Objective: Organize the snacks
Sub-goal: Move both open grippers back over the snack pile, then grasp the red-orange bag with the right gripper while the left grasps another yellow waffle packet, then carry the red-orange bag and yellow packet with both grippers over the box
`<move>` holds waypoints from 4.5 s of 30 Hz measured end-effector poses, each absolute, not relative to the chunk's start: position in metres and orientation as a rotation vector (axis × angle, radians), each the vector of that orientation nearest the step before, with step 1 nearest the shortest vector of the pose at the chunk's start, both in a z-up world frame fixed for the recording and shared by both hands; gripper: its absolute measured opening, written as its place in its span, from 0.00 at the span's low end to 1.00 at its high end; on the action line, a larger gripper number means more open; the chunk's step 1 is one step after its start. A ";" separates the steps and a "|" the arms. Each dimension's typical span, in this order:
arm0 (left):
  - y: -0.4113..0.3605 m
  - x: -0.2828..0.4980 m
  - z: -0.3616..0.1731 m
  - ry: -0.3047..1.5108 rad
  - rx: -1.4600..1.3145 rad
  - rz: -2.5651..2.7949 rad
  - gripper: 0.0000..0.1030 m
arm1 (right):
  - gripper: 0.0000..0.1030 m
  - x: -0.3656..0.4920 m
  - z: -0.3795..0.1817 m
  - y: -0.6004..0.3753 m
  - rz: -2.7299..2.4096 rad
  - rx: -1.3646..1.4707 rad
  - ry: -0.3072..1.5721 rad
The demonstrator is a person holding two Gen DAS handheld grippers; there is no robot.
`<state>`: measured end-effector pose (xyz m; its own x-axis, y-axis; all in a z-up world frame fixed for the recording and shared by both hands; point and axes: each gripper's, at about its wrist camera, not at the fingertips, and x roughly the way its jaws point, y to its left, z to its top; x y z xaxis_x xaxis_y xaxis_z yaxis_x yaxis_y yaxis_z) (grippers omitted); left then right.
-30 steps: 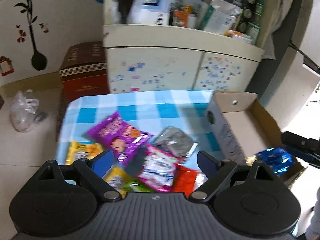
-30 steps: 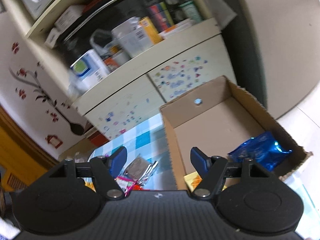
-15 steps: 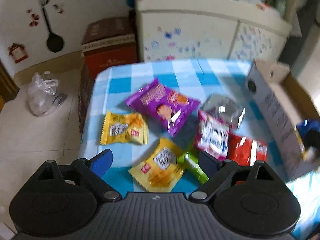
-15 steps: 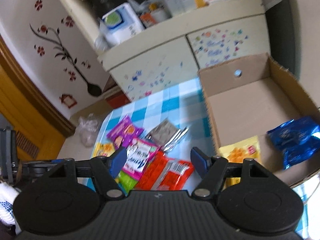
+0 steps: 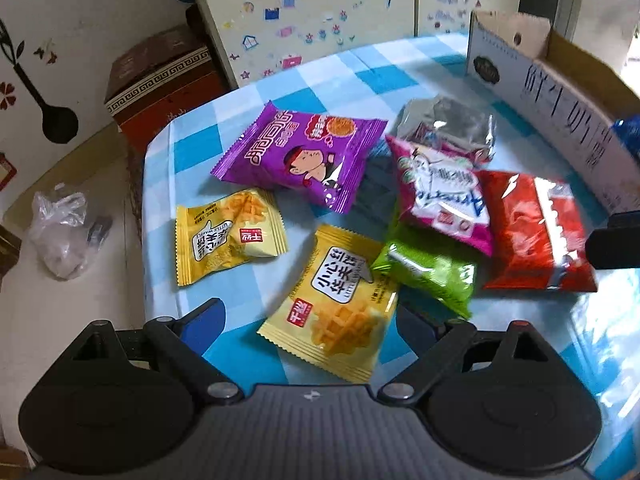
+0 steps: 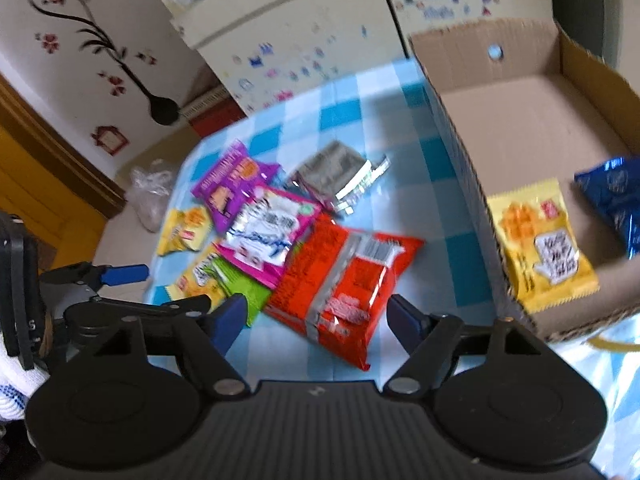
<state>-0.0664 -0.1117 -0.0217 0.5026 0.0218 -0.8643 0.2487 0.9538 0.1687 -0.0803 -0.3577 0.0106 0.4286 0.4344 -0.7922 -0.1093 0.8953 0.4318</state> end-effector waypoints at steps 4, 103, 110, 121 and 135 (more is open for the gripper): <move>-0.111 -0.063 -0.027 1.023 0.300 -0.167 0.92 | 0.80 -0.072 -0.002 -0.353 0.271 0.376 1.131; -0.128 -0.059 0.037 0.943 -0.023 -0.073 0.58 | 0.73 -0.071 0.038 -0.337 0.353 0.087 0.898; -0.139 -0.055 0.042 0.913 -0.023 -0.055 0.58 | 0.73 -0.070 0.051 -0.346 0.339 0.099 0.862; -0.159 -0.050 0.050 0.851 0.012 -0.038 0.58 | 0.73 -0.066 0.067 -0.366 0.307 0.124 0.817; -0.184 -0.049 0.061 0.823 -0.057 -0.098 0.58 | 0.73 -0.058 0.085 -0.391 0.273 0.170 0.773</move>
<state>-0.0489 -0.1836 0.0612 0.6755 -0.1091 -0.7292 0.0647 0.9939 -0.0888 -0.0585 -0.3912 0.0854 0.6835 0.3036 -0.6638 -0.1801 0.9514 0.2498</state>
